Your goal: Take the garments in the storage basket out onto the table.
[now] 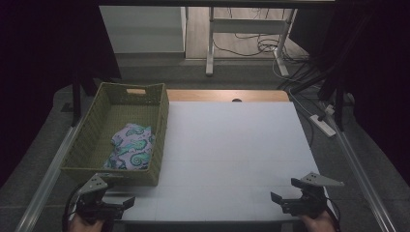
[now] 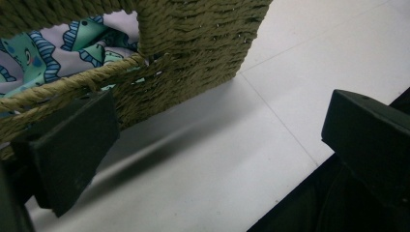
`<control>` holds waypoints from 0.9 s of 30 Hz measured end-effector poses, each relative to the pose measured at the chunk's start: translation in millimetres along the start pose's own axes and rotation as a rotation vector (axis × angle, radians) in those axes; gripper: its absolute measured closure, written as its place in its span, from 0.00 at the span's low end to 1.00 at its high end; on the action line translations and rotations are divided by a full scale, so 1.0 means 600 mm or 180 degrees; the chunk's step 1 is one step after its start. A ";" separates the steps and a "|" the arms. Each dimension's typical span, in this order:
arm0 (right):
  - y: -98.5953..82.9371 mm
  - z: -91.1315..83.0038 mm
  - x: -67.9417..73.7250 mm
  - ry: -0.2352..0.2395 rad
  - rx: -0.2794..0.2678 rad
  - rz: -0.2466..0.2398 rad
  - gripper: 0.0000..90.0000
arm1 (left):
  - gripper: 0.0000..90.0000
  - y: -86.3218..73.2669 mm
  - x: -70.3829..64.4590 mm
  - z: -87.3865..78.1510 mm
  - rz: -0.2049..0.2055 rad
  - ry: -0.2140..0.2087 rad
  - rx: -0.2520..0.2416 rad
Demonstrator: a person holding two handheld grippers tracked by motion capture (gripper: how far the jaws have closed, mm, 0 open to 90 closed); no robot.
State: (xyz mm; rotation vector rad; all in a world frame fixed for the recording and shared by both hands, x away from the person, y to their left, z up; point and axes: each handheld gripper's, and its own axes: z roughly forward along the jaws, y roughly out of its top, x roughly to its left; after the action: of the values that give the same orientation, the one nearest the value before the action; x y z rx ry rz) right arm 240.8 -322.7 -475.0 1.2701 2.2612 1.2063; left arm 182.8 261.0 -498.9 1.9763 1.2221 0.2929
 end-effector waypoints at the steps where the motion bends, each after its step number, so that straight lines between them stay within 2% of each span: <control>1: 0.000 0.000 0.000 0.0001 -0.0001 -0.0010 0.01 | 0.00 0.000 0.000 -0.001 0.0015 0.0042 -0.0001; 3: 0.000 -0.001 0.001 -0.0010 -0.0011 -0.0009 0.01 | 0.00 0.000 0.002 0.000 0.0030 0.0081 0.0043; 7: 0.000 -0.002 -0.002 -0.0043 -0.0023 0.0052 0.01 | 0.00 0.001 0.006 0.002 -0.0010 0.0028 0.0080; 11: -0.001 -0.003 -0.005 -0.0076 -0.0039 0.0108 0.01 | 0.00 0.002 0.004 0.005 0.0021 0.0015 0.0137; 14: 0.000 0.000 -0.005 -0.0074 0.0003 0.0106 0.01 | 0.00 0.003 0.004 0.006 0.0038 0.0014 0.0149; 17: 0.002 0.006 0.000 -0.0085 0.0112 0.0032 0.01 | 0.00 0.003 0.003 0.007 0.0047 0.0004 0.0170; 20: 0.002 0.008 0.002 -0.0069 0.0150 -0.0002 0.01 | 0.00 0.004 0.002 0.007 0.0075 -0.0005 0.0186; 27: 0.002 0.008 -0.004 -0.0015 0.0154 0.0081 0.01 | 0.00 0.004 0.003 0.006 0.0078 -0.0036 0.0170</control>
State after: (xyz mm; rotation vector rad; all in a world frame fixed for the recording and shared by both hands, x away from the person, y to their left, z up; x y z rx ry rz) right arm 245.7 -321.8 -477.4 1.3218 2.2907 1.1627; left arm 187.1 259.9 -500.2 2.0372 1.2106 0.2637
